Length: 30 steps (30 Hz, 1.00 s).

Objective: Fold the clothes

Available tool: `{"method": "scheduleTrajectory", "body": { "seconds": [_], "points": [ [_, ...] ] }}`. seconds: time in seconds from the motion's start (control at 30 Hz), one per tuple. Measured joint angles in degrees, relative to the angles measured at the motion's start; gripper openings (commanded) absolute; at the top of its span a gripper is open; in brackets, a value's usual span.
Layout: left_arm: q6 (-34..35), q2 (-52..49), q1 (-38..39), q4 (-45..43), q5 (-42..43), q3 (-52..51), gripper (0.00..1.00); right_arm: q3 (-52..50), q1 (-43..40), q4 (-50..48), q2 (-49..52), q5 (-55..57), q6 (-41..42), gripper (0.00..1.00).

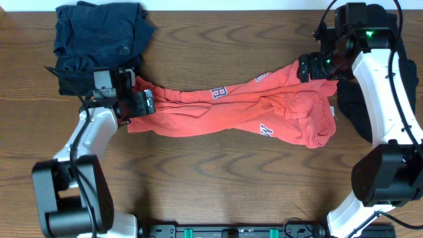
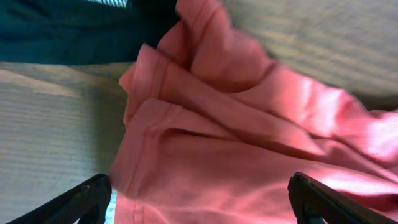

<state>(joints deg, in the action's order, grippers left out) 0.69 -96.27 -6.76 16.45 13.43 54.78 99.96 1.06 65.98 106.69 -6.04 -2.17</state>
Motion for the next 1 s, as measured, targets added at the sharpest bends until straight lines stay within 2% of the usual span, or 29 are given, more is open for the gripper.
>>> {"method": "scheduleTrajectory", "body": {
  "seconds": [0.5,0.57,0.6,0.7,0.73,0.77,0.8,1.0],
  "points": [
    [-3.63,-8.81,-1.40,-8.81,5.62,0.61,0.91,0.00,0.68,0.28,0.00,0.00,0.00,0.92],
    [-3.85,-9.77,-1.40,-9.62,6.71,1.36,0.77,0.00,0.68,0.28,0.00,0.02,0.00,0.92],
    [-3.98,-10.23,-1.44,-9.64,7.21,1.68,0.66,0.00,0.68,0.28,0.00,0.00,0.00,0.92],
    [-4.22,-11.30,-1.68,-9.25,8.00,2.47,0.25,0.00,0.68,0.28,0.00,0.02,0.00,0.90],
    [-4.26,-11.54,-1.79,-8.96,8.31,2.54,0.15,0.00,0.68,0.28,0.00,0.02,0.00,0.91],
    [-4.13,-11.67,-1.86,-8.70,8.66,2.54,0.09,0.00,0.68,0.28,0.00,0.02,0.00,0.91],
    [-3.96,-11.85,-1.86,-8.35,9.03,2.49,0.06,0.00,0.68,0.28,0.00,0.02,0.00,0.91],
    [-3.91,-11.47,-2.82,-6.32,10.60,2.51,0.06,0.00,0.68,0.61,0.00,0.02,0.00,0.87]
  ]
}}
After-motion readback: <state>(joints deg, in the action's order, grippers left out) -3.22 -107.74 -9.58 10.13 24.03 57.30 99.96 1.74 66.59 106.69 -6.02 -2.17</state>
